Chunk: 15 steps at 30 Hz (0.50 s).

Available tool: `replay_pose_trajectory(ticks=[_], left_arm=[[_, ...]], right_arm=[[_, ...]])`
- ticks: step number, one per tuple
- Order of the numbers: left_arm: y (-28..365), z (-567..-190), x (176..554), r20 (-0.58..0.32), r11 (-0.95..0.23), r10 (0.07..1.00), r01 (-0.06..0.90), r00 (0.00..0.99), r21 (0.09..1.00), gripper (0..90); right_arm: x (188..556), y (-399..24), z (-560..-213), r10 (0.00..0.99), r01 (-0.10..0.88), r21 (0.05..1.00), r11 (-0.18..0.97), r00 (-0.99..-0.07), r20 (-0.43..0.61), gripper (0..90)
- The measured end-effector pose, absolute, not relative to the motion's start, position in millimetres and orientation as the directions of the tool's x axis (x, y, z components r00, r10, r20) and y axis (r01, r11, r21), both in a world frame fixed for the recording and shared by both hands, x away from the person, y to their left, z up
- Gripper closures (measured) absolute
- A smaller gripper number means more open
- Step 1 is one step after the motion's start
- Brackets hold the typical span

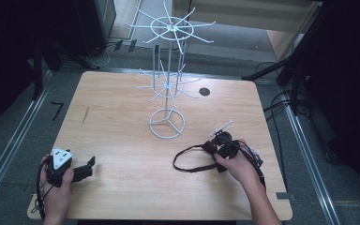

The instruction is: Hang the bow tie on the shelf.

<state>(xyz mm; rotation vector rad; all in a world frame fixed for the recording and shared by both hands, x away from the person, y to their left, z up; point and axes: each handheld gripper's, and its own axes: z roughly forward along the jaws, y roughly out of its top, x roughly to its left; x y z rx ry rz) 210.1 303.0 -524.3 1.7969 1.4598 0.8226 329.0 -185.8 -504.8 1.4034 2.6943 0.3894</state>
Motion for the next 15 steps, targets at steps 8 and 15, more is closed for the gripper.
replay_pose_trajectory(ticks=[8,15], left_arm=[[302.2,-524.4,210.0,0.068,-0.159,0.981,0.558,0.182,0.815,8.9],[302.6,-524.2,209.9,0.065,-0.157,0.981,0.558,0.181,0.815,8.9]], right_arm=[[317.7,-191.1,-496.1,0.819,0.735,0.454,0.505,-0.573,0.017,77.3],[310.8,-194.5,-479.1,0.828,0.672,0.592,0.445,-0.56,0.013,77.2]])
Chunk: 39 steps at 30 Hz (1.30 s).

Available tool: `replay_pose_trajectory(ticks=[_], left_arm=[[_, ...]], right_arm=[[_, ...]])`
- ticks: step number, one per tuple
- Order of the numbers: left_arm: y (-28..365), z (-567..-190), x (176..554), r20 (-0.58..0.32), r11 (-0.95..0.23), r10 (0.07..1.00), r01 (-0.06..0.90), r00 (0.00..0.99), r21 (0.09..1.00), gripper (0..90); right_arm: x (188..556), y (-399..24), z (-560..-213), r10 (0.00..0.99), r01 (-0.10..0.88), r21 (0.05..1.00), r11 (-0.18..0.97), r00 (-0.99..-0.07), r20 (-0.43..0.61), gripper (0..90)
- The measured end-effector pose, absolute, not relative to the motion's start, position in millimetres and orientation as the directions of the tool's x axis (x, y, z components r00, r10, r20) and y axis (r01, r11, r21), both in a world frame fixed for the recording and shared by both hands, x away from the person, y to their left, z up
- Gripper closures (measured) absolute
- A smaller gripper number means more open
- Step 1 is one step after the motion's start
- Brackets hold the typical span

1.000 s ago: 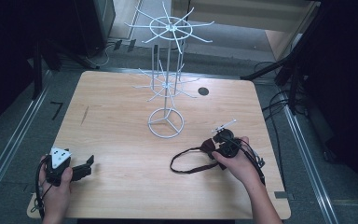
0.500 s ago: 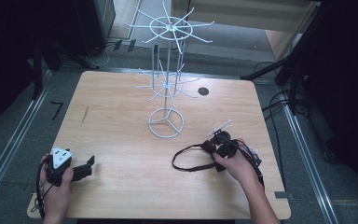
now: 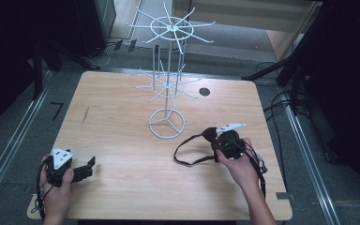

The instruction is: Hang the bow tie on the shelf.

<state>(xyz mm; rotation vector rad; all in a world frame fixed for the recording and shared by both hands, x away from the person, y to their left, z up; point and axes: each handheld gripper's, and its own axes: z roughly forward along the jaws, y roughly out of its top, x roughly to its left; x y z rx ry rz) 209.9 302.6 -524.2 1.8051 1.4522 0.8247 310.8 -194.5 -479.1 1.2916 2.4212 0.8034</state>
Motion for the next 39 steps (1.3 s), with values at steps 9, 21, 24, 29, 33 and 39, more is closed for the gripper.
replay_pose_trajectory(ticks=[9,21,24,29,33,39], left_arm=[[302.4,-524.4,209.8,0.067,-0.158,0.981,0.555,0.181,0.817,8.9],[301.5,-524.6,210.2,0.071,-0.163,0.98,0.558,0.183,0.814,8.9],[301.5,-524.6,210.4,0.072,-0.166,0.98,0.56,0.185,0.812,8.9],[301.9,-524.6,210.6,0.068,-0.163,0.98,0.561,0.186,0.811,8.9],[302.4,-524.2,210.5,0.063,-0.159,0.981,0.564,0.186,0.811,8.9],[303.0,-524.5,210.7,0.055,-0.15,0.982,0.561,0.183,0.814,8.9]], right_arm=[[301.6,-193.2,-458.0,0.833,0.572,0.722,0.39,-0.553,-0.012,77.2],[293.0,-184.7,-429.4,0.84,0.424,0.841,0.336,-0.539,-0.063,77.1],[292.9,-182.3,-424.7,0.84,0.403,0.853,0.333,-0.537,-0.074,77.1],[292.9,-179.2,-416.9,0.841,0.372,0.872,0.317,-0.535,-0.078,77.0],[291.0,-177.3,-410.3,0.842,0.339,0.888,0.31,-0.531,-0.092,77.0],[290.0,-175.8,-400.4,0.845,0.315,0.905,0.287,-0.528,-0.084,76.9]])
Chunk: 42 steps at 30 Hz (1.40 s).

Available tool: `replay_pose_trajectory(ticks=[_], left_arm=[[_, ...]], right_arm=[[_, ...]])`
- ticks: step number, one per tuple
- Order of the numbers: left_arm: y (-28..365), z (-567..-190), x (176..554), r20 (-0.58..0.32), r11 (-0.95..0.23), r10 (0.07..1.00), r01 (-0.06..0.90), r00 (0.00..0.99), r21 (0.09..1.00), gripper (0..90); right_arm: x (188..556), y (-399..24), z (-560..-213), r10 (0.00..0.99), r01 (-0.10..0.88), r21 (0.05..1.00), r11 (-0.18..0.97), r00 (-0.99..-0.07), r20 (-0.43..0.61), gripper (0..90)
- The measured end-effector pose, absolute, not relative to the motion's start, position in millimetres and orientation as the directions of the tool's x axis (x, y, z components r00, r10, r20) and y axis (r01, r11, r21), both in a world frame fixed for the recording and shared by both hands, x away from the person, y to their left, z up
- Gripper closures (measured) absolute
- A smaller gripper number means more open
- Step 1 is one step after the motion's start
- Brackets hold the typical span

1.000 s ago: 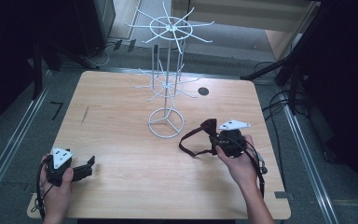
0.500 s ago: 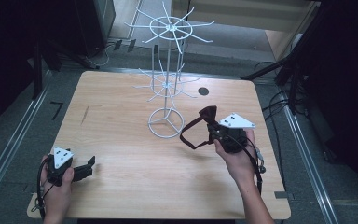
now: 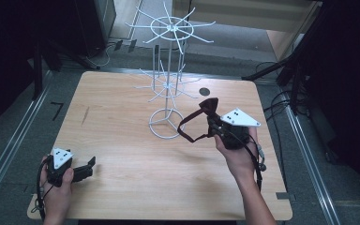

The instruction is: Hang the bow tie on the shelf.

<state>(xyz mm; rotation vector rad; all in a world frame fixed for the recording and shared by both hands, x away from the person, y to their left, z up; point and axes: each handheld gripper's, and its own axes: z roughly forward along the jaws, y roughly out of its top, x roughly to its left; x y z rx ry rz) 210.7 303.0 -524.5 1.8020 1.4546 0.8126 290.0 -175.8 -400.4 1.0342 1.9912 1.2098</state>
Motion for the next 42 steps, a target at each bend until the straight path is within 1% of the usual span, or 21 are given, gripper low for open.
replay_pose_trajectory(ticks=[9,12,14,21,26,32,42], left_arm=[[303.6,-524.4,210.8,0.05,-0.147,0.982,0.563,0.184,0.813,8.9],[303.8,-524.4,210.8,0.048,-0.146,0.982,0.561,0.184,0.815,8.9],[304.0,-524.3,210.7,0.049,-0.146,0.982,0.562,0.185,0.814,8.9],[308.2,-523.5,208.7,0.013,-0.117,0.981,0.538,0.193,0.835,8.9],[309.3,-523.1,207.2,-0.001,-0.111,0.977,0.518,0.211,0.848,8.9],[309.4,-523.2,207.1,-0.004,-0.11,0.977,0.516,0.215,0.85,8.9],[310.1,-522.9,207.0,-0.005,-0.112,0.976,0.519,0.218,0.848,8.9]], right_arm=[[298.4,-169.9,-390.8,0.852,0.298,0.92,0.256,-0.519,-0.069,76.8],[302.5,-171.0,-389.2,0.856,0.302,0.923,0.239,-0.514,-0.054,76.8],[309.6,-172.6,-386.5,0.861,0.311,0.927,0.211,-0.508,-0.025,76.8],[326.8,-171.6,-380.6,0.862,0.319,0.926,0.201,-0.507,-0.012,76.7],[339.0,-170.4,-385.3,0.865,0.338,0.922,0.191,-0.502,0.005,76.7],[350.1,-164.7,-389.1,0.861,0.357,0.919,0.169,-0.507,0.039,76.7],[364.1,-149.6,-402.7,0.857,0.387,0.906,0.17,-0.511,0.057,76.6]])
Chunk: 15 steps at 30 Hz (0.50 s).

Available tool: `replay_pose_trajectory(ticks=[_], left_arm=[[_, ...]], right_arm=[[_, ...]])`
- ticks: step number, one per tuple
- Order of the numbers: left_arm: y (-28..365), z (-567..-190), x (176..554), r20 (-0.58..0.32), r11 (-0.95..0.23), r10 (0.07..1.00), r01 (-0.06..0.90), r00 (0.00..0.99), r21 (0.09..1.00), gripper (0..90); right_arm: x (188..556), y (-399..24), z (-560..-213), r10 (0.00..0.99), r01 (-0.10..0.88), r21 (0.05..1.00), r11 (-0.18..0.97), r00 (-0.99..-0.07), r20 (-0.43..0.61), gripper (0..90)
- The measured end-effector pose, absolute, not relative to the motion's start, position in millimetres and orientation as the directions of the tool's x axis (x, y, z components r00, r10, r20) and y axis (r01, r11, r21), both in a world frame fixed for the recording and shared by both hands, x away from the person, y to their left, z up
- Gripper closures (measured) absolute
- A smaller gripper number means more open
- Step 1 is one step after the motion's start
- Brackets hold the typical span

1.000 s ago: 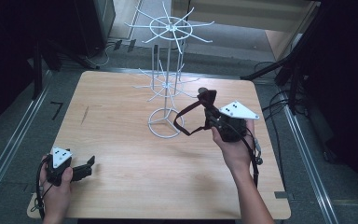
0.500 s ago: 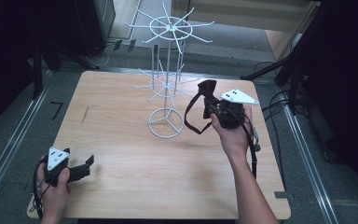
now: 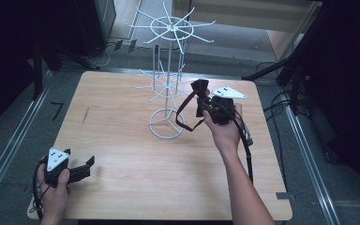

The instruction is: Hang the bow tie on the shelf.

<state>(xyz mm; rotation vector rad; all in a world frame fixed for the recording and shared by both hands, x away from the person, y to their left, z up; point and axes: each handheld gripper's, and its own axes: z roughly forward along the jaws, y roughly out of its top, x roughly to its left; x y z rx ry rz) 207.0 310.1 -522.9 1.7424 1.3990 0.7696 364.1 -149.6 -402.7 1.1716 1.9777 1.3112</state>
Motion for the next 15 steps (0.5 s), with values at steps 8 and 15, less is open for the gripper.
replay_pose_trajectory(ticks=[8,15], left_arm=[[312.9,-522.6,205.0,-0.041,-0.089,0.968,0.49,0.247,0.867,8.8],[315.3,-522.4,204.5,-0.061,-0.07,0.966,0.482,0.251,0.873,8.8]], right_arm=[[374.2,-133.0,-414.9,0.85,0.408,0.895,0.179,-0.523,0.068,76.4],[379.0,-130.3,-421.8,0.822,0.433,0.887,0.162,-0.557,0.122,60.5]])
